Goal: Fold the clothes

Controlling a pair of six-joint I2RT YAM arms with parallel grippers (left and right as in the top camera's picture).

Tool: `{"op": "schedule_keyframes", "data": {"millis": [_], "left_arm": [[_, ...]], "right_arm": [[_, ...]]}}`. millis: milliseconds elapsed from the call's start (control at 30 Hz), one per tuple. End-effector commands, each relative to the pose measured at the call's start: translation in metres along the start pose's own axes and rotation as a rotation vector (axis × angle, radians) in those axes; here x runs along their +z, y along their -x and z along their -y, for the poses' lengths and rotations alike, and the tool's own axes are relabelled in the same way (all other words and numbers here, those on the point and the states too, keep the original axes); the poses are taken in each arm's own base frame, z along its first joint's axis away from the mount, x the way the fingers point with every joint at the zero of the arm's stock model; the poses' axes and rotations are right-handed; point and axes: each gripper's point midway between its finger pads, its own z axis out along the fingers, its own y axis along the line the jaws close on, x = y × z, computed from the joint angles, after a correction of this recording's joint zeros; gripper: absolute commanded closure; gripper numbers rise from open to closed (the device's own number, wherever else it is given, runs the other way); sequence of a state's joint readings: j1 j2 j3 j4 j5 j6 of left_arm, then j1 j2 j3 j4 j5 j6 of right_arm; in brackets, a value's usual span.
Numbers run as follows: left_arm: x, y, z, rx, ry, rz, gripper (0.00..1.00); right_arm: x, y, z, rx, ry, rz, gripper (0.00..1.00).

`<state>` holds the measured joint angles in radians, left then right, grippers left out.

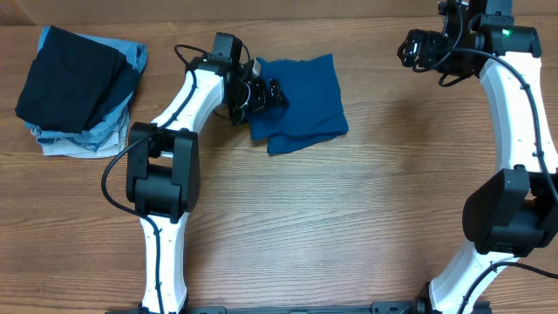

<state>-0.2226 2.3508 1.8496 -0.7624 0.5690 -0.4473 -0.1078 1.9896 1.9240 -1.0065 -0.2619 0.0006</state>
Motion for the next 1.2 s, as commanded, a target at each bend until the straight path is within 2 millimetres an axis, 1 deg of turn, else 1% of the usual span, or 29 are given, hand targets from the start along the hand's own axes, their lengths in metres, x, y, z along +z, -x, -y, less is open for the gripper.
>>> {"op": "schedule_keyframes", "data": {"millis": [0,133,200,433,500,600,633,700,867,1000,1100,1133,1167], "left_arm": [[0.03,-0.022,-0.022,-0.068,0.025,-0.077,0.06],[0.032,-0.021,-0.018,-0.044,0.02,-0.07,0.04],[0.034,-0.019,-0.015,-0.028,0.011,-0.059,0.0],[0.039,-0.013,-0.007,0.046,-0.007,-0.025,0.0],[0.043,-0.013,-0.004,0.095,-0.014,-0.022,0.0],[0.047,-0.016,0.004,0.129,-0.068,-0.038,0.0],[0.047,-0.014,0.005,0.141,-0.072,-0.032,0.0],[0.046,-0.012,0.013,0.166,-0.113,-0.024,0.0],[0.049,-0.015,0.014,0.178,-0.114,-0.033,0.0],[0.059,-0.024,0.025,0.199,-0.108,-0.042,0.0],[0.061,-0.024,0.032,0.196,-0.118,-0.032,0.0],[0.062,-0.023,0.034,0.202,-0.12,-0.029,0.05],[0.062,-0.022,0.034,0.204,-0.121,-0.025,0.23]], "right_arm": [[-0.01,0.008,-0.004,-0.008,0.0,0.033,0.0],[-0.01,0.008,-0.004,-0.008,0.001,0.033,0.0],[-0.01,0.008,-0.004,-0.008,0.0,0.034,0.0],[-0.01,0.008,-0.004,-0.008,0.001,0.033,0.0],[-0.01,0.008,-0.004,-0.008,0.0,0.033,0.0],[-0.01,0.008,-0.004,-0.008,0.001,0.033,0.0],[-0.01,0.008,-0.004,-0.008,0.001,0.033,0.0],[-0.01,0.008,-0.004,-0.008,0.0,0.034,0.0],[-0.01,0.008,-0.004,-0.008,0.001,0.033,0.0],[-0.01,0.008,-0.004,-0.008,0.001,0.033,0.0],[-0.01,0.008,-0.004,-0.008,0.001,0.033,0.0],[-0.01,0.008,-0.004,-0.008,0.001,0.033,0.0],[-0.01,0.008,-0.004,-0.008,0.001,0.033,0.0]]}}
